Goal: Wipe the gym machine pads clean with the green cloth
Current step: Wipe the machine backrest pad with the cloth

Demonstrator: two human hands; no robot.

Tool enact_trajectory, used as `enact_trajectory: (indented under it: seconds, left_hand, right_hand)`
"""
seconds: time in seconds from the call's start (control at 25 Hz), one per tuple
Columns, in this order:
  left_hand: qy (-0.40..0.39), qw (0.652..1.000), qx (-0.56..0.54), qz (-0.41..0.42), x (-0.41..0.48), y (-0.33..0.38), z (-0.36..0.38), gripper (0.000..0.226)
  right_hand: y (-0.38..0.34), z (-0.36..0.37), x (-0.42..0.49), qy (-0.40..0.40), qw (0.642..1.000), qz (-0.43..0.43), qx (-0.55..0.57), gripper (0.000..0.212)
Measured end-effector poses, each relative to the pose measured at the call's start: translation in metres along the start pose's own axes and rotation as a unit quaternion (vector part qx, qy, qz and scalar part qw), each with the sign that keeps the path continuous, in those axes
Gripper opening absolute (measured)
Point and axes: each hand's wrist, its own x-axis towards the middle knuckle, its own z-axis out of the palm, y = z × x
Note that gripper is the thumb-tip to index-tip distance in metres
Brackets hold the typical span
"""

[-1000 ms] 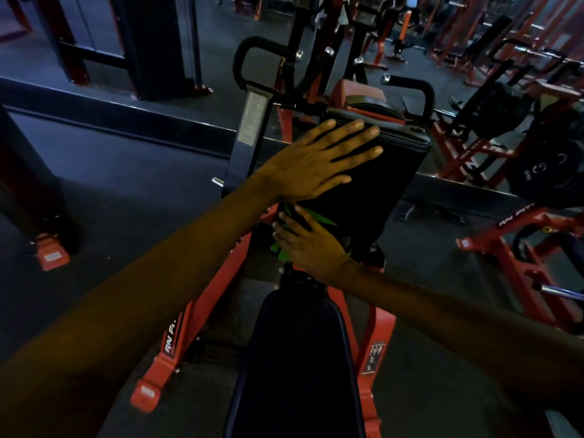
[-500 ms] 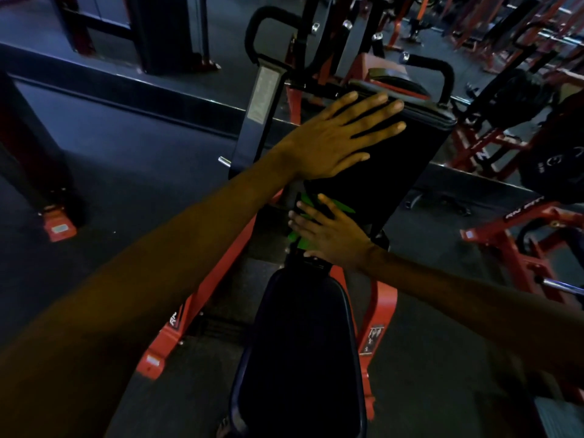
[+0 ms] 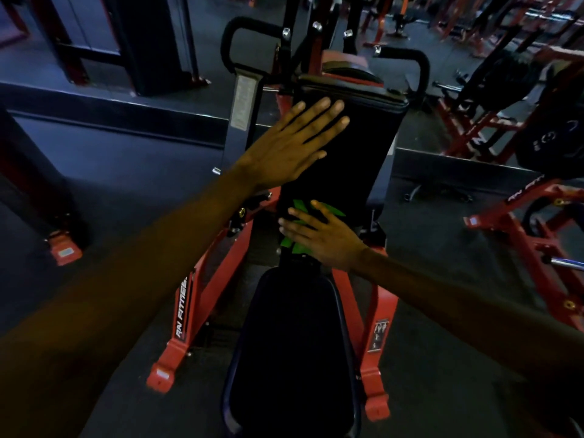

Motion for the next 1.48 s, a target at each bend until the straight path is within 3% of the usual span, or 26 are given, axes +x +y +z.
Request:
enact_trajectory:
  seconds: [0.12,0.32,0.64,0.8,0.96,1.08,1.24,1.36,1.48]
  left_hand:
    - [-0.039,0.999,-0.013,-0.007,-0.006,0.013,-0.003,0.059]
    - [-0.064,0.997,-0.012,-0.028,-0.009,0.015,-0.002,0.071]
    - [-0.063,0.998,0.007,-0.022,-0.009,0.013,0.000,0.071]
    - [-0.066,0.997,-0.036,0.009,-0.009,0.000,-0.011,0.059]
    - [-0.105,0.992,-0.026,0.065,-0.005,-0.027,-0.033,0.085]
    - [-0.122,0.989,-0.024,0.077,-0.003,-0.035,-0.037,0.084]
    - [-0.096,0.993,-0.019,0.068,-0.010,-0.032,-0.024,0.074]
    - [-0.078,0.995,-0.023,0.053,-0.012,-0.025,-0.015,0.061]
    - [-0.055,0.997,-0.034,0.034,-0.015,-0.019,-0.006,0.060]
  right_hand:
    - [-0.017,0.003,0.001,-0.013,0.999,0.021,-0.029,0.069]
    - [-0.052,-0.001,0.049,-0.069,0.997,-0.020,-0.022,0.056]
    - [0.007,0.033,-0.080,0.062,0.998,-0.001,-0.006,0.067]
    - [0.001,0.024,-0.044,0.095,0.994,0.040,0.031,0.058]
    - [-0.001,0.006,0.010,0.133,0.986,0.084,0.056,0.051]
    - [0.019,-0.011,0.024,0.201,0.965,0.154,0.071,0.045]
    - [0.029,-0.012,-0.004,0.201,0.969,0.125,0.069,0.049]
    - [0.042,-0.019,-0.033,0.186,0.956,0.202,0.106,0.050]
    - [0.058,-0.041,-0.034,0.231,0.885,0.358,0.187,0.054]
